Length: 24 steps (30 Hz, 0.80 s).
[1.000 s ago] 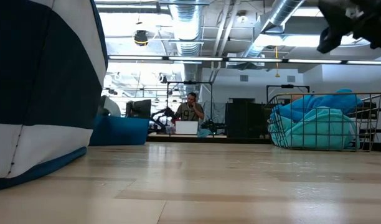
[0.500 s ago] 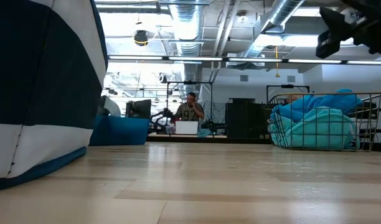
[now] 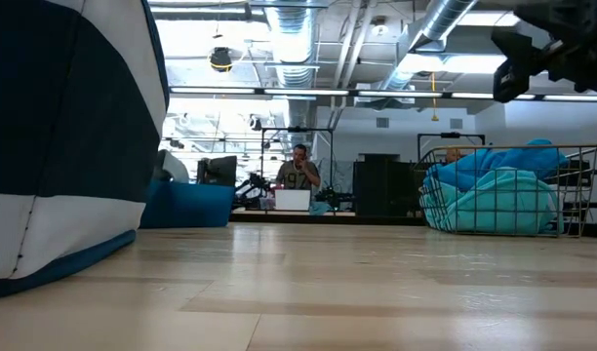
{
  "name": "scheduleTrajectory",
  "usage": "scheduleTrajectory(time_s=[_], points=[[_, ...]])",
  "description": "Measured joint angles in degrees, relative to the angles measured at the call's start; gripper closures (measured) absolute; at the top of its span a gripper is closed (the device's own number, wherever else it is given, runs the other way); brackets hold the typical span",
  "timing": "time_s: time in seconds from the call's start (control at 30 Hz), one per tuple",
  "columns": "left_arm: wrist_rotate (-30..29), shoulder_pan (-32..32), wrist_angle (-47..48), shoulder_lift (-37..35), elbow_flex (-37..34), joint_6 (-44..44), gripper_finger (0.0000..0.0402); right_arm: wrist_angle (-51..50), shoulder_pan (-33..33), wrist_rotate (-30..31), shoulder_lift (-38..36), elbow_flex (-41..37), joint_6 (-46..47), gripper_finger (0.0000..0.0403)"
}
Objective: Pick & Place Cloths
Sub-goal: Return To Home Position
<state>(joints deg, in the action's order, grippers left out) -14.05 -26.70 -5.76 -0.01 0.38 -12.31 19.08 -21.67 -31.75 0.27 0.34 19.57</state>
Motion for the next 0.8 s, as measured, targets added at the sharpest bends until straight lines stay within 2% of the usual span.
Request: scheduleTrajectory(time_s=[0.07, 0.13, 0.33, 0.57, 0.8], points=[[4.4, 0.0, -0.2, 0.0, 0.0, -0.4, 0.0401, -1.6, 0.0, 0.0, 0.0, 0.0, 0.0, 0.0237], [5.0, 0.0, 0.5, 0.0, 0.0, -0.3, 0.0401, -3.6, 0.0, 0.0, 0.0, 0.0, 0.0, 0.0238], [4.9, 0.0, 2.4, 0.0, 0.0, 3.2, 0.0401, -4.8, -0.2, 0.1, 0.0, 0.0, 0.0, 0.0236], [6.4, 0.0, 2.3, 0.0, 0.0, 1.2, 0.0401, -5.9, -1.8, 0.2, 0.0, 0.0, -0.8, 0.0238], [3.3, 0.0, 2.2, 0.1, 0.0, 1.3, 0.0401, -10.9, -2.9, 0.3, 0.0, 0.0, -1.5, 0.0237]])
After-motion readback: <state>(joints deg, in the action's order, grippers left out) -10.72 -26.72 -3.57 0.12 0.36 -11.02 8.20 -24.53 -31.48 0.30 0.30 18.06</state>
